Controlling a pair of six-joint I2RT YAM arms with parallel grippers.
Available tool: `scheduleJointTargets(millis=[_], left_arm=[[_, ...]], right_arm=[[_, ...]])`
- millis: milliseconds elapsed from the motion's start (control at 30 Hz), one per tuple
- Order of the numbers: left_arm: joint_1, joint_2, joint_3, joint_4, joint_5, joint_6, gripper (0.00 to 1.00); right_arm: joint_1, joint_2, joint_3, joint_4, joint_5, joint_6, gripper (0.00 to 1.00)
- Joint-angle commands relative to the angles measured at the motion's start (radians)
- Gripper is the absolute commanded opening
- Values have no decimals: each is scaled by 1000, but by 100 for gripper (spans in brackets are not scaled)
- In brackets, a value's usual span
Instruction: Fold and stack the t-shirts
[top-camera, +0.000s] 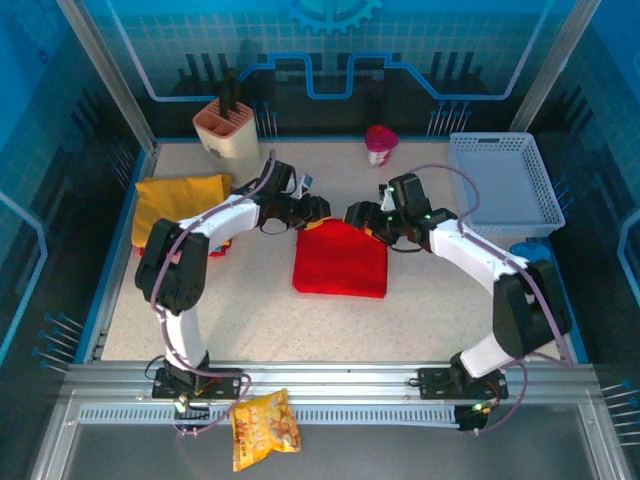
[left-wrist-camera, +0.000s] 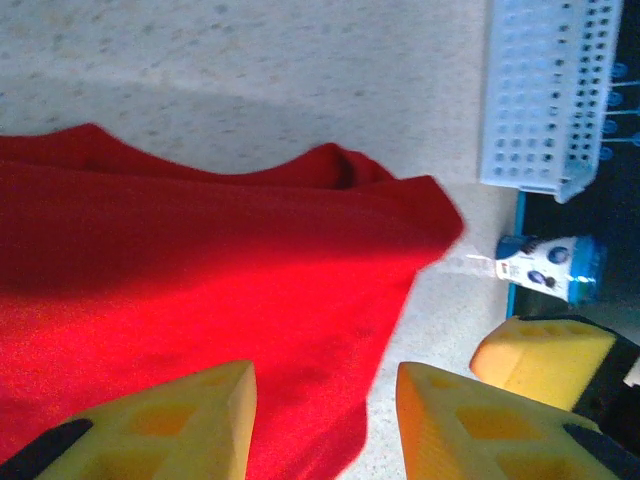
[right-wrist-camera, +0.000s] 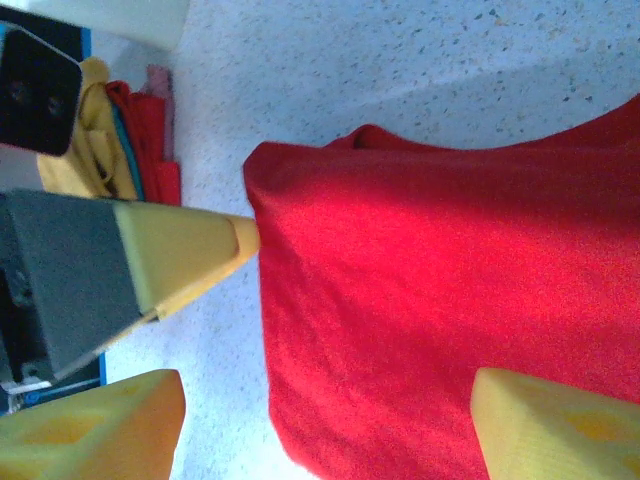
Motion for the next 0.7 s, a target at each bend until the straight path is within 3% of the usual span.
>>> scheduleJointTargets(millis=[0, 333, 667], left_arm=[[8, 38, 4, 55, -1, -51, 41], [27, 194, 68, 43, -86, -80, 40], [54, 219, 38, 33, -100, -87, 38]], right_arm=[[-8, 87, 36, 88, 12, 58, 76], [-87, 320, 18, 328, 3, 142, 76], [-144, 311, -43, 387, -68, 173, 77]])
